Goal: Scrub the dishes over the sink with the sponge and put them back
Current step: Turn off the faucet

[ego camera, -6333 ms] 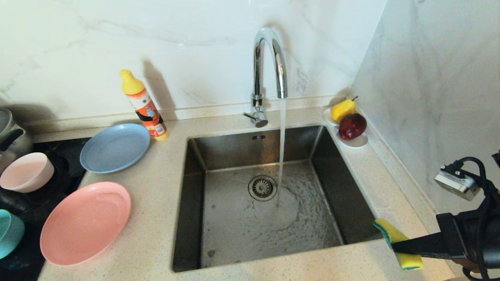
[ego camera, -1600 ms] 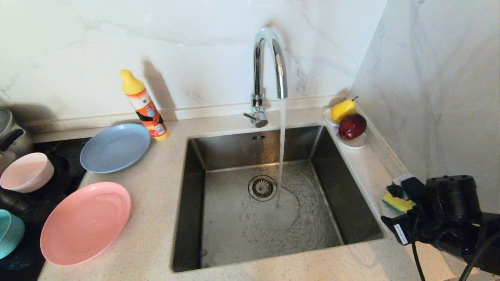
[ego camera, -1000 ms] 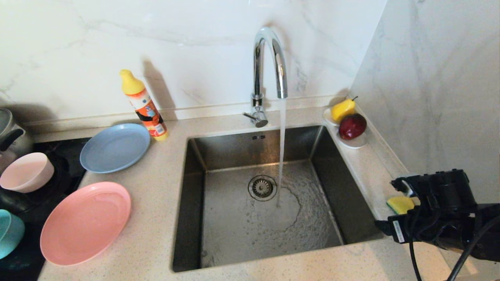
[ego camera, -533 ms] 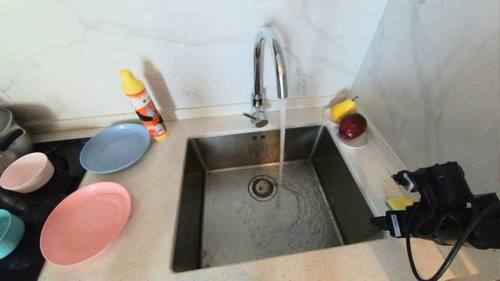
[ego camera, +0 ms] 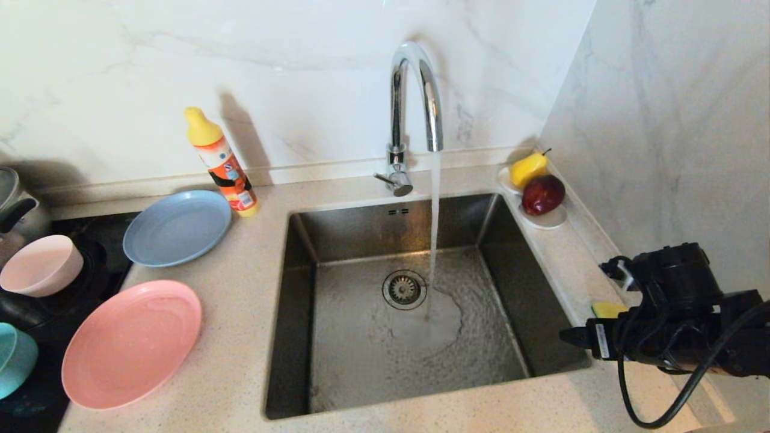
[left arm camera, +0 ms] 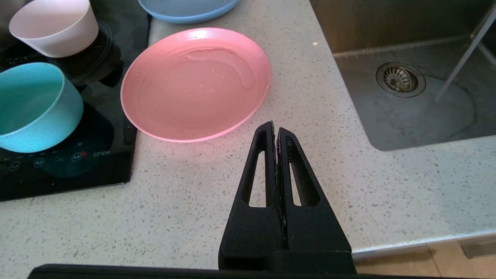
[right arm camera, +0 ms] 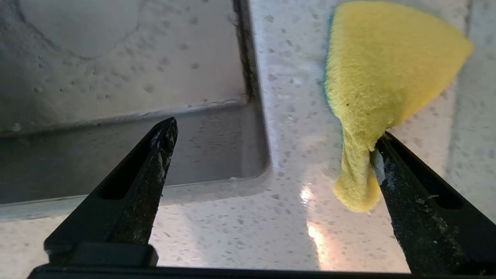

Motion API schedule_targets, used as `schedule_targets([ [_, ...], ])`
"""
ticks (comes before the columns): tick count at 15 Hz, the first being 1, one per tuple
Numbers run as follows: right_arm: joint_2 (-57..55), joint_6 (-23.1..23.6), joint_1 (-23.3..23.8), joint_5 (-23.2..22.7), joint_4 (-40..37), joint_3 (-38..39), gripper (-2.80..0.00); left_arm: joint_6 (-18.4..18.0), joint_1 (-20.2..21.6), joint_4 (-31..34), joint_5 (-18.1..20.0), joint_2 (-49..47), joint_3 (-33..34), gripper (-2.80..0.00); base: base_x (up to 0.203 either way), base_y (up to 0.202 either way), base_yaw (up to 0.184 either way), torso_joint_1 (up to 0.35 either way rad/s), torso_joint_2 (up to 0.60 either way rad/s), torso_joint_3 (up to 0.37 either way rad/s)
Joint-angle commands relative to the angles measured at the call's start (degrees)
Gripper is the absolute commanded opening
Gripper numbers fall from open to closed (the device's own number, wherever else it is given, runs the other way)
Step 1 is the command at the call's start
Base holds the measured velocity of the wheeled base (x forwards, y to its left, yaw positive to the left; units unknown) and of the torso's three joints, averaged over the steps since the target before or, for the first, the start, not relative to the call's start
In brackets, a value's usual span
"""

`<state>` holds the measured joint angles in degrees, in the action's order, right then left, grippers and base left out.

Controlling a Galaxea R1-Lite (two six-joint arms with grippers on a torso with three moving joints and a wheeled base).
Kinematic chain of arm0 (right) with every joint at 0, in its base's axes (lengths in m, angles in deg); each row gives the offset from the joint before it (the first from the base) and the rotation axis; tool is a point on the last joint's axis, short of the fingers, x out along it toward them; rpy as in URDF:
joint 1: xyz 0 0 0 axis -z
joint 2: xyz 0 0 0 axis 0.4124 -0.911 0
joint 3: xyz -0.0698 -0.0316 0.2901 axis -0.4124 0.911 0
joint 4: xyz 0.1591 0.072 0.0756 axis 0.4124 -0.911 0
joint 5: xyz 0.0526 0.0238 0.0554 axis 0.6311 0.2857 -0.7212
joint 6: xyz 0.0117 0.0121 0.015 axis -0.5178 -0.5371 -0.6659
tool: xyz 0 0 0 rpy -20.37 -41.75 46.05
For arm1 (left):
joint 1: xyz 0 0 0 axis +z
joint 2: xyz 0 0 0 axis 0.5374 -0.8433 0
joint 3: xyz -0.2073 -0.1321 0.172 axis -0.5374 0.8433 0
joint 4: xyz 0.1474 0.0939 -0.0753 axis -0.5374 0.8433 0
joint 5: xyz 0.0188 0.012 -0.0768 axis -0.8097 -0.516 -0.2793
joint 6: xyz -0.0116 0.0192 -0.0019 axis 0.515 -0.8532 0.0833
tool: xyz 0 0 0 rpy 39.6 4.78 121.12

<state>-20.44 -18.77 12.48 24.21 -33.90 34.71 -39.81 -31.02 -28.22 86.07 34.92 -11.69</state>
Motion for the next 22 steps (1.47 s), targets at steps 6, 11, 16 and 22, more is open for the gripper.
schedule_targets([
  [6, -1.65, -2.84, -2.96, -0.82, -0.09, -1.75, 0.00, -0.03, 0.08, -0.02, 0.01, -0.06, 0.97, -2.80, 0.000, 0.000, 0.000, 0.000, 0.00, 0.000],
  [11, -1.21, -2.59, -2.54, -0.03, -0.34, -2.28, 0.00, -0.03, 0.09, -0.02, 0.01, -0.10, 0.97, -2.80, 0.000, 0.000, 0.000, 0.000, 0.00, 0.000],
  [16, 0.95, -1.46, -2.35, 3.46, -0.54, -2.09, 0.00, -0.03, 0.01, -0.02, 0.01, -0.10, 0.97, -2.80, 0.000, 0.000, 0.000, 0.000, 0.00, 0.000],
  [22, 2.75, -1.10, -2.36, 3.49, -0.78, -1.96, 0.00, -0.03, 0.01, -0.02, 0.01, -0.05, 0.97, -2.80, 0.000, 0.000, 0.000, 0.000, 0.00, 0.000],
])
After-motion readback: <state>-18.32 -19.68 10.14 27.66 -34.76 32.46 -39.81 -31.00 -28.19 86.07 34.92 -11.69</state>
